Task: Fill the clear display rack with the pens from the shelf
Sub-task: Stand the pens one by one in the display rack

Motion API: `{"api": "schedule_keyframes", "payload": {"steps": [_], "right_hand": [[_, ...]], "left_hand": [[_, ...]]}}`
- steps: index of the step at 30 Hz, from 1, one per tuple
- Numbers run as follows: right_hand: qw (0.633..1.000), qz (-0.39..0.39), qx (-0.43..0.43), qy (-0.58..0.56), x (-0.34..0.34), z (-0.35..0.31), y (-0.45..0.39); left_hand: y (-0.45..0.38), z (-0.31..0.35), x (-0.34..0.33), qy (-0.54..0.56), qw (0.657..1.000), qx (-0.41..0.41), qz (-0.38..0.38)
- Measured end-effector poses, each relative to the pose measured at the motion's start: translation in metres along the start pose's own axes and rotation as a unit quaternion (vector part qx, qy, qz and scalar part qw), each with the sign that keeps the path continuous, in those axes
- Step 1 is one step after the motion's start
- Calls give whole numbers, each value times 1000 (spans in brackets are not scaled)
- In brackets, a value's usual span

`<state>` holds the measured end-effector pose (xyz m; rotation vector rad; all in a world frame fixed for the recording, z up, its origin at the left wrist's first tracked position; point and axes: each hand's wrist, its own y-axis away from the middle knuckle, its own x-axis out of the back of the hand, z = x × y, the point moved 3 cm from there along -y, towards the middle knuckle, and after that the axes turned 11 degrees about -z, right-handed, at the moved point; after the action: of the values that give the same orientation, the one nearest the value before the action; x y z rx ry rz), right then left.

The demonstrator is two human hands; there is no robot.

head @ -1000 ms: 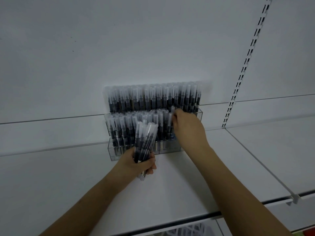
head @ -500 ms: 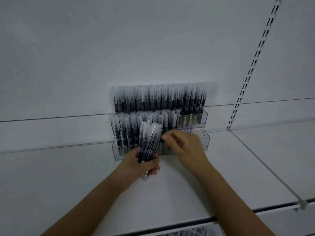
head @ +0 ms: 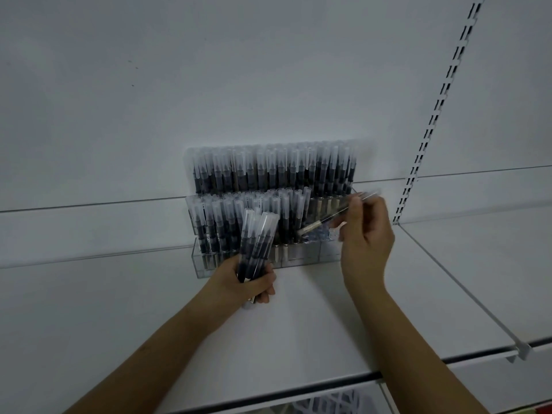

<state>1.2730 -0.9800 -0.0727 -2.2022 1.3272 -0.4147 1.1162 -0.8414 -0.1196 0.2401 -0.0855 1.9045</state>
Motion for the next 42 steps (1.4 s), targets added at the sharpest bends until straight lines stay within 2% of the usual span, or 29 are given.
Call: {"api": "schedule_keyframes", "payload": {"steps": [3,10,14,16,20,26,31,37,40,42], "right_hand": [[995,8,25,96,3,1,-2],[975,-107,41,193,-8,9,-5],[934,-200,39,294,-22,16,-14],[920,-218,42,323,-30,16,-19],[901,-205,58,378,-40,19,-22],[909,-166,36,381,-38,19,-22],[895,-137,67,418,-39,22,-21],[871,-148,71,463,-42,30,-15],[876,-151,38,457,-37,35,-10],[881,-124,30,456,-28,30,-5]], "left_hand": [[0,0,-1,-4,1000,3,2],[0,-1,0,2,1000,-4,-4],[-1,0,0,-5,1000,2,4],[-1,0,-1,-11,1000,3,5],[-1,-1,0,-10,1000,-3,2],[-1,0,0,-9,1000,-1,1],[-1,-2,0,-10,1000,2,-1],[-2,-2,1,-6,1000,1,0],[-1,-1,0,-10,1000,1,-3],[-1,0,0,-11,1000,0,-5]]}}
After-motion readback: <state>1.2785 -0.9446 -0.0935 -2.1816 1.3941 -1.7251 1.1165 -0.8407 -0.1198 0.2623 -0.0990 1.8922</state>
